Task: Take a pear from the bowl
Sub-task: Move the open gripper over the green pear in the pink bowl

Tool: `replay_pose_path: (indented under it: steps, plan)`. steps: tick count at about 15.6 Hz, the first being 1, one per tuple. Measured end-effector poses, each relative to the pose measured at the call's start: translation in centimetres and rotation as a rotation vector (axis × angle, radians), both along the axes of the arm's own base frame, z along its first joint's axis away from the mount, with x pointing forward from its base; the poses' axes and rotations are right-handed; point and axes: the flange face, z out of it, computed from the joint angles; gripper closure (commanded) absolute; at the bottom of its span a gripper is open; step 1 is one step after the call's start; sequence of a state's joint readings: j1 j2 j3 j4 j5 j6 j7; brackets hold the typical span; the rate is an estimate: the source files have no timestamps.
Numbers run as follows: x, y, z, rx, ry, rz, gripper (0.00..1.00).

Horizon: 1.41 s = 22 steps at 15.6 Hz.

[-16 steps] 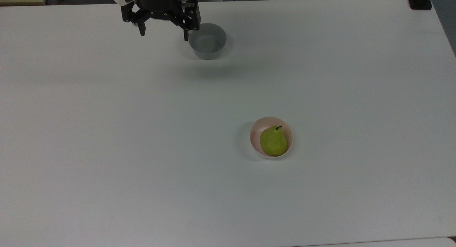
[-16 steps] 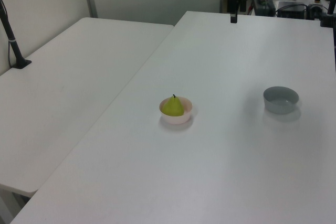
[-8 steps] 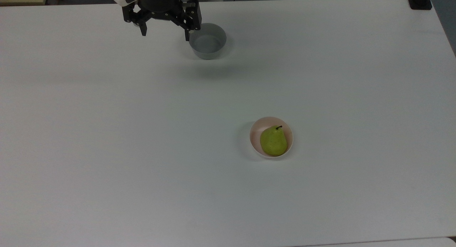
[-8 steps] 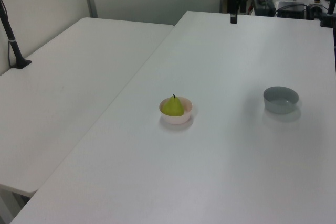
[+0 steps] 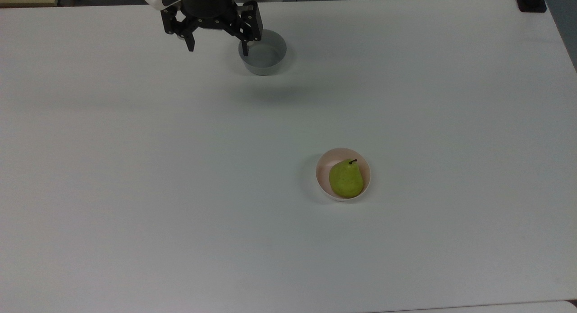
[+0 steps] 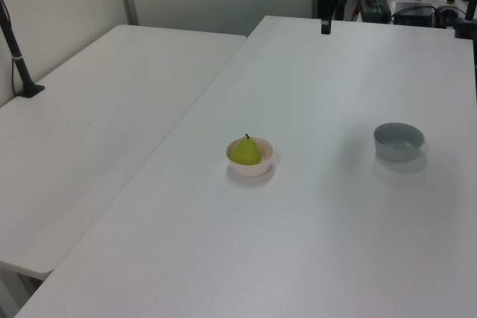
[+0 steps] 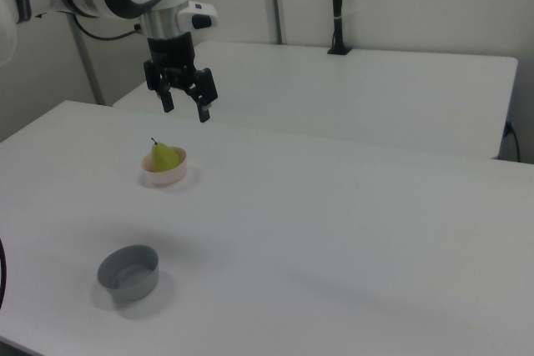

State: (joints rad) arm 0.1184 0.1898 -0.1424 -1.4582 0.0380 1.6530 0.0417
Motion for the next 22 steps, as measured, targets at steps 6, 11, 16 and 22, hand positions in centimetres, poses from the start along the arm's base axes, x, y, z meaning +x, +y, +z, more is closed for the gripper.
replay_pose_path:
  steps: [6,11,16,22]
  plan:
    - [1.9,4.9,-0.5,0.051,-0.107,0.006,0.0]
    - [4.1,11.6,-2.6,0.069,-0.195,-0.027,0.0]
    - [4.8,17.5,-3.9,0.091,-0.256,0.002,0.0]
    - [7.3,21.7,-11.9,0.081,-0.271,0.021,0.0]
